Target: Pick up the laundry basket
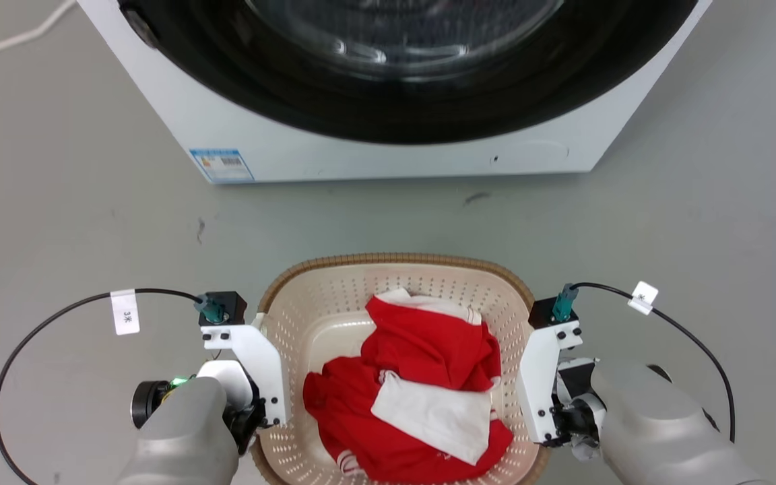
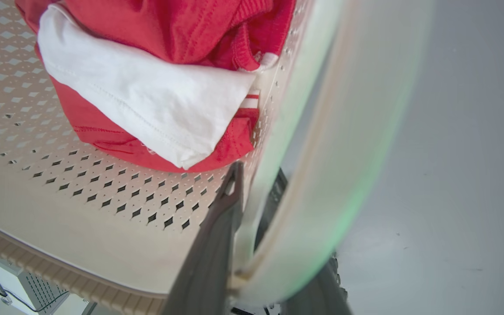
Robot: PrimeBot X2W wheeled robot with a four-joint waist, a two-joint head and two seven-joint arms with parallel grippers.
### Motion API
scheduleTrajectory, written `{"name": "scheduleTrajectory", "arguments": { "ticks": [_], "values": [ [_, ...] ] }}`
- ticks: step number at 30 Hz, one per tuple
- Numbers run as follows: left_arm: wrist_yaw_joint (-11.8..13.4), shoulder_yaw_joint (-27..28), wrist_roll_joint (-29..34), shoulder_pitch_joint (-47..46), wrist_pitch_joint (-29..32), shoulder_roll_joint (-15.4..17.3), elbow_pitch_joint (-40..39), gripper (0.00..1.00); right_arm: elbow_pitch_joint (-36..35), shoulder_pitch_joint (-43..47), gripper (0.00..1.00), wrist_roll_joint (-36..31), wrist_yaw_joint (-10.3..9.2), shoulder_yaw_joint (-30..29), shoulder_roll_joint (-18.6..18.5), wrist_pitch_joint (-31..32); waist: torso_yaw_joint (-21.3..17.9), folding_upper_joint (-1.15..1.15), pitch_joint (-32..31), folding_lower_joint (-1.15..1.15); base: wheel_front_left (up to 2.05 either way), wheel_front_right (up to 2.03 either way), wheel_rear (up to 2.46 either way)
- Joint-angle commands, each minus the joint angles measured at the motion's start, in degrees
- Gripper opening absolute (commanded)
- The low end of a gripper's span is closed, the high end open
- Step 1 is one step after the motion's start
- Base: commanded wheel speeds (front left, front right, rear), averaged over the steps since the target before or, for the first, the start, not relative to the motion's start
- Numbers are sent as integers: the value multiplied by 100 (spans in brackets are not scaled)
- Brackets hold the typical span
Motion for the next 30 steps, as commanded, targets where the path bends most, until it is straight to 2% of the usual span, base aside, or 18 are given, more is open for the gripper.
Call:
{"name": "scheduleTrajectory", "arguments": {
  "ticks": [1,14,20,30],
  "values": [
    [-64,-63,-97,77,86,-245,-92,0,-111,54,0,128,90,63,285,76,-37,0,-367,1,0,0,0],
    [-64,-357,-526,356,1054,-173,-44,0,103,195,0,595,90,264,235,762,-47,0,-1442,1,0,0,0],
    [-64,-413,-634,501,1220,-127,-17,0,146,290,0,700,87,351,121,856,-17,0,-1809,1,0,0,0],
    [-39,-442,-730,587,1357,-95,8,0,241,396,0,842,85,428,82,872,39,0,-2084,1,0,0,0]
  ]
}}
